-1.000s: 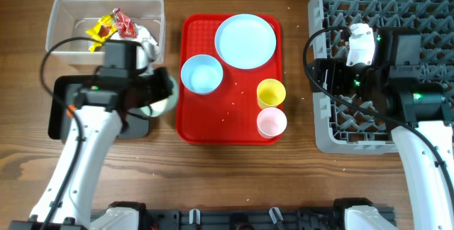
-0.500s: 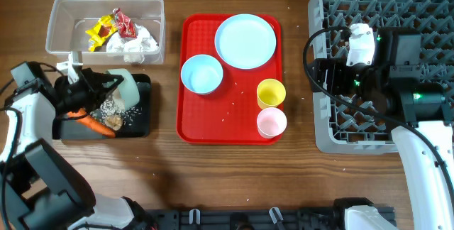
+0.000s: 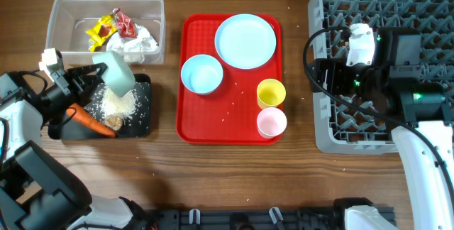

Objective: Sort waste into correct bins and load items into the dishwasher rack
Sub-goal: 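Grasp the green rice bowl with the left gripper and pour rice onto the black tray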

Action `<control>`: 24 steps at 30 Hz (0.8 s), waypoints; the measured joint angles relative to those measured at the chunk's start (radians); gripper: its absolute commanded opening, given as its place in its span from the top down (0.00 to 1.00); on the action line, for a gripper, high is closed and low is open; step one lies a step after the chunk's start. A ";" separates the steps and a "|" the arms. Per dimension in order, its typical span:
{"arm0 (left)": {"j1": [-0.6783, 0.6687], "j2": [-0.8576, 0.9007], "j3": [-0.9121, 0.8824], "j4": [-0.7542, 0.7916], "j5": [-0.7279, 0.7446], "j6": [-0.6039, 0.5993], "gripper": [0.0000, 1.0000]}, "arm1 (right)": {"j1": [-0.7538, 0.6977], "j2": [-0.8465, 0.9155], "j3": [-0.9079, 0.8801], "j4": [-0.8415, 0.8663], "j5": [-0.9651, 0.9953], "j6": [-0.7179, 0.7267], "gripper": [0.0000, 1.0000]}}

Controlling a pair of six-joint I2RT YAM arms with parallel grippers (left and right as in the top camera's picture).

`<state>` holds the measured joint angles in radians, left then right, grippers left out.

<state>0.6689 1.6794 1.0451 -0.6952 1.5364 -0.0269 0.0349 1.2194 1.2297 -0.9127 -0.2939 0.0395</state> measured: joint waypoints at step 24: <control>0.014 0.000 0.002 -0.033 0.007 -0.130 0.96 | 0.000 0.000 0.000 -0.007 0.000 0.000 0.00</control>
<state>0.6827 1.6794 1.0466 -0.7284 1.5436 -0.1570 0.0349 1.2194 1.2297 -0.9199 -0.2943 0.0391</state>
